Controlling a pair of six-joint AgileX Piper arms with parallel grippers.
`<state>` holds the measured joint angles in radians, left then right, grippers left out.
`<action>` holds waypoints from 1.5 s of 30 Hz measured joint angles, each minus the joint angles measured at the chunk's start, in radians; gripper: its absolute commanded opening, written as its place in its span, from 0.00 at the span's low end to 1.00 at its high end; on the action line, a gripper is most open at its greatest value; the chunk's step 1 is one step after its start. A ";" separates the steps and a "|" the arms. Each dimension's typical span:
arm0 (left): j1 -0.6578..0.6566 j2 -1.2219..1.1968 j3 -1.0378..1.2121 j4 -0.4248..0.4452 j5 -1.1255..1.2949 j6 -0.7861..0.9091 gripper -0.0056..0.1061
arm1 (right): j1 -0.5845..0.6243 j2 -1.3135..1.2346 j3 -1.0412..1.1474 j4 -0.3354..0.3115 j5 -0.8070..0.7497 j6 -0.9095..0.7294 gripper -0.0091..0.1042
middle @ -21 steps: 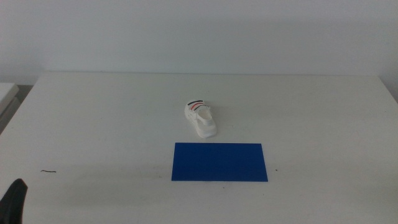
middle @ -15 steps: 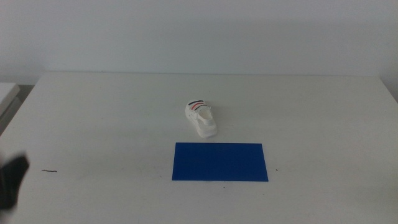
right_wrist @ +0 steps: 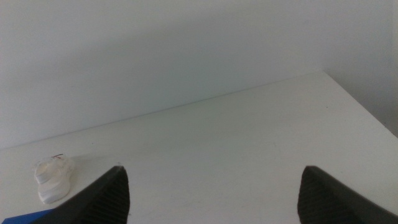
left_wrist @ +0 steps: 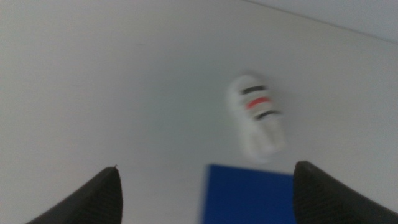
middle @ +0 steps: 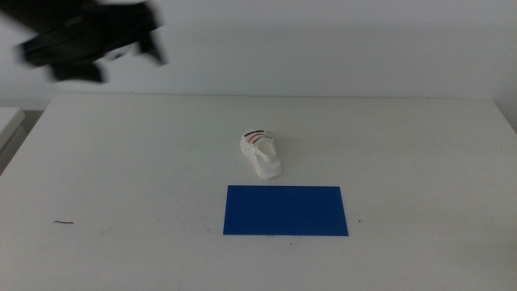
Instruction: Use one arm to grab the shoe from the table and place it on the mat.
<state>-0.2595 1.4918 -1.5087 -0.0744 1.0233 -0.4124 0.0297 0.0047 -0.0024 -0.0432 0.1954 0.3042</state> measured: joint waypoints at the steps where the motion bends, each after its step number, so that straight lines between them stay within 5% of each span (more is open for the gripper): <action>1: -0.028 0.052 -0.062 0.010 0.021 -0.046 0.89 | 0.000 0.000 0.000 0.000 0.000 0.000 0.78; 7: -0.174 0.320 -0.383 0.082 0.174 -0.384 0.89 | 0.000 0.000 0.000 0.000 0.000 0.000 0.78; 12: -0.260 0.490 -0.565 0.141 0.188 -0.500 0.89 | 0.000 0.000 0.000 0.000 0.000 0.000 0.78; 45: -0.279 0.879 -0.671 0.145 0.161 -0.524 0.89 | 0.000 0.000 0.000 0.000 0.000 0.000 0.78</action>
<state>-0.5383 2.3706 -2.1792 0.0708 1.1843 -0.9366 0.0297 0.0047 -0.0024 -0.0432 0.1954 0.3042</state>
